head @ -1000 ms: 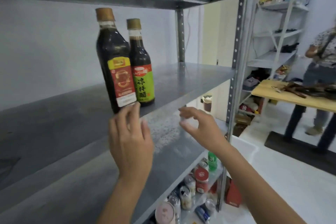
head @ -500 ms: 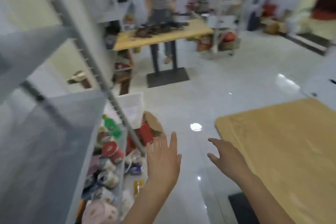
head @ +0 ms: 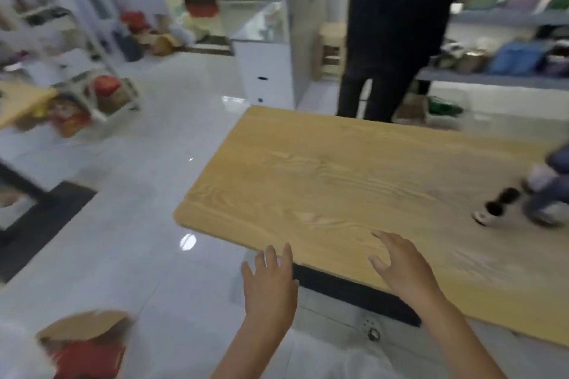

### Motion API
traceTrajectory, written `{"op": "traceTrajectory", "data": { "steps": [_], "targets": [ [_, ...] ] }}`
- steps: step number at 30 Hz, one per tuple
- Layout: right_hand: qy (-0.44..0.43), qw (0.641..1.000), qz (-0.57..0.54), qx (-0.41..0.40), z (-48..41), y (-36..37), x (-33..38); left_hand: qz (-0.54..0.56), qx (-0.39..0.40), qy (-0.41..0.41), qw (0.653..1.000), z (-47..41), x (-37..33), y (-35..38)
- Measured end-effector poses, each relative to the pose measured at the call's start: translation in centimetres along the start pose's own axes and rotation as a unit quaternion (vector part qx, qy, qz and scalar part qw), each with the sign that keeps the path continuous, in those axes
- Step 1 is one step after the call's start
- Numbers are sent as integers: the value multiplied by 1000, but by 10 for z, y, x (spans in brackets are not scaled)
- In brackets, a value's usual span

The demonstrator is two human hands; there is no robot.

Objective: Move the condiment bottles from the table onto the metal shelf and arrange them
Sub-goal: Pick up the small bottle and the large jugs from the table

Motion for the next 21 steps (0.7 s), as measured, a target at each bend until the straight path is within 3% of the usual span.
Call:
{"op": "traceTrajectory", "data": {
  "steps": [13,21],
  "targets": [
    [192,972,-84,-105,42,-113,-248,-50,9,204,978,-57,-274,-10],
    [249,952,-110,-139,25,-182,-383,-56,-1,242,969,-99,-417,-21]
  ]
}}
Point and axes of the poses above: each hand's wrist, its own z-axis away from the middle knuckle, its own y-axis out of the palm, x = y × z, the point moved 6 cm from there along -z, towards the middle knuckle, and after that the axes turned 2 degrees about -x, right-handed, at the moved point
